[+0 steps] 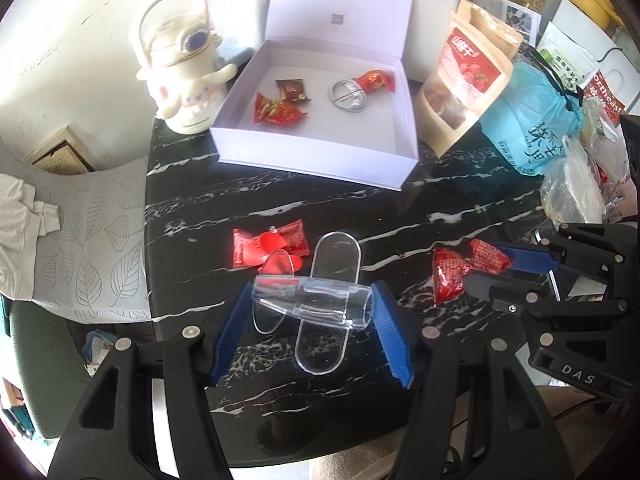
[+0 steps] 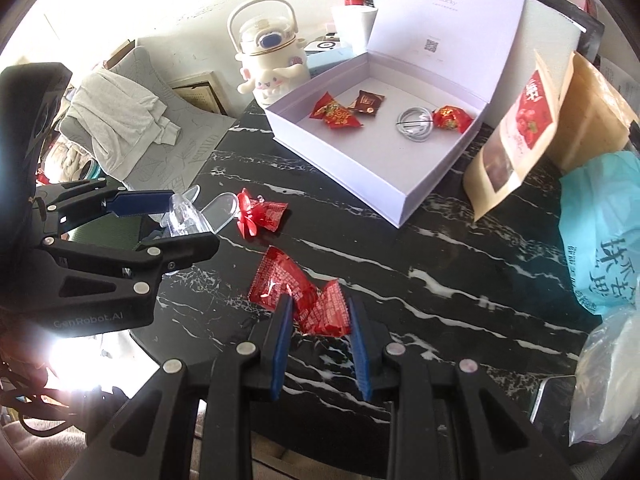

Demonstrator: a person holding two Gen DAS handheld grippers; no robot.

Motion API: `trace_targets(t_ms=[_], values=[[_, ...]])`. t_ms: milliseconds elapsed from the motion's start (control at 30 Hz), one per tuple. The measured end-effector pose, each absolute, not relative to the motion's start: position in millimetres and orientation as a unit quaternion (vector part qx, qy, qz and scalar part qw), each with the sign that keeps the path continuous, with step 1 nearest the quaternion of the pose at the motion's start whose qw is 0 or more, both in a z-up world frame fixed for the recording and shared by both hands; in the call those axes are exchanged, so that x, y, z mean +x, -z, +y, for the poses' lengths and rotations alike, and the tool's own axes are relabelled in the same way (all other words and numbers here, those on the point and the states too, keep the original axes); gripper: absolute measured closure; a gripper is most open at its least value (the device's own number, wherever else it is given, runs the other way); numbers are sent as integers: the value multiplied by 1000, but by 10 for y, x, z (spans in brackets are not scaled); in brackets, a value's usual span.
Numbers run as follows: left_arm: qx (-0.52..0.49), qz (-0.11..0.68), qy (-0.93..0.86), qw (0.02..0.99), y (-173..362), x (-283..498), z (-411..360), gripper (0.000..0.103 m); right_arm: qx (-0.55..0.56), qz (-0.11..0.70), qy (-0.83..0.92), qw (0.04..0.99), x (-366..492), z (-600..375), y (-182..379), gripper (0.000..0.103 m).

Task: Organize objects
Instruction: 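Carry the clear plastic piece and red candies with both grippers over the box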

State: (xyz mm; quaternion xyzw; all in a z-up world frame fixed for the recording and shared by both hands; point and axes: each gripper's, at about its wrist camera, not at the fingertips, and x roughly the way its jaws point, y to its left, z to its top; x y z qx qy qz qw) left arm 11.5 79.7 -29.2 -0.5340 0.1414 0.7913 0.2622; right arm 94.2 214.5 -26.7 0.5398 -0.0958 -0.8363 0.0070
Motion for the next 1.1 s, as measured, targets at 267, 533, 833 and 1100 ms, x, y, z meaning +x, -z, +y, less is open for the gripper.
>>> trace_targets(t_ms=[267,533,833,1100], values=[[-533,165,-782,277,221,152,1047,44,535,-108,838,-15,945,2362,172,76],[-539,172,-780,266,175,40,1190,44,532,-108,839,-23,752,2498,135,76],[-540,182,-781,255,160,-236,1261,44,540,-108,834,-15,481,2537,197,76],[-548,183,-779,244,224,-446,1317,44,554,-110,825,-11,266,2609,310,76]])
